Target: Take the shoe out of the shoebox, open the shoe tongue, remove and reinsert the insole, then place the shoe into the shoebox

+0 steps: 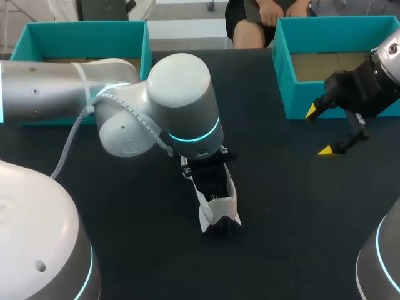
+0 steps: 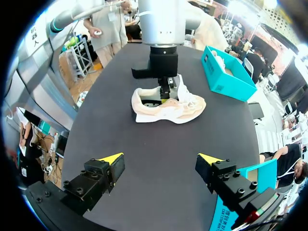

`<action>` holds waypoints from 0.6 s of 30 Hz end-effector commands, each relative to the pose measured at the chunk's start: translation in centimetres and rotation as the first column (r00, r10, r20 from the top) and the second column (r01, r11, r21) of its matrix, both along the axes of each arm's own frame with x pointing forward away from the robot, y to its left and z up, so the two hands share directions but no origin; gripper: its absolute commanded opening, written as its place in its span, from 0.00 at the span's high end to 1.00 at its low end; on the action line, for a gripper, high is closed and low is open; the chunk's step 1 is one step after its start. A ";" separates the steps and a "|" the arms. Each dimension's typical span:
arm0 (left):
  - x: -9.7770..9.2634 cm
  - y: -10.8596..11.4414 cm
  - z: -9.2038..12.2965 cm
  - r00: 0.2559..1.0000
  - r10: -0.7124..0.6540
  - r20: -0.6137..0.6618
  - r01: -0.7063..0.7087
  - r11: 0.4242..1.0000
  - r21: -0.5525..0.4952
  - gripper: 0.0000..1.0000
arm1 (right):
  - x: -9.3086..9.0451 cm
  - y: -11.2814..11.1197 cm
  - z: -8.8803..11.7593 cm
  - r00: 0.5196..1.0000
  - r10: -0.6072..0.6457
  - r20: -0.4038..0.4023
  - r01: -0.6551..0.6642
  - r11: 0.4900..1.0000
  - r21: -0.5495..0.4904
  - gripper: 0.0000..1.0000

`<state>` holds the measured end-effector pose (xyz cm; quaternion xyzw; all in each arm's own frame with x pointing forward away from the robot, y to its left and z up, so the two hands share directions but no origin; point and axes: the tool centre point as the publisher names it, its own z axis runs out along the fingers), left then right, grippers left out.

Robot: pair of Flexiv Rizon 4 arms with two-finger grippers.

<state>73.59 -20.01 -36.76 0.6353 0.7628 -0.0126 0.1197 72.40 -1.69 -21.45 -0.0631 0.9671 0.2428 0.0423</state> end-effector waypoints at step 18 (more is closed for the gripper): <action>0.5 0.4 2.0 0.994 -0.013 0.106 0.009 0.999 0.041 0.00 | 0.0 0.0 0.0 1.000 -0.001 0.000 0.001 1.000 -0.002 0.00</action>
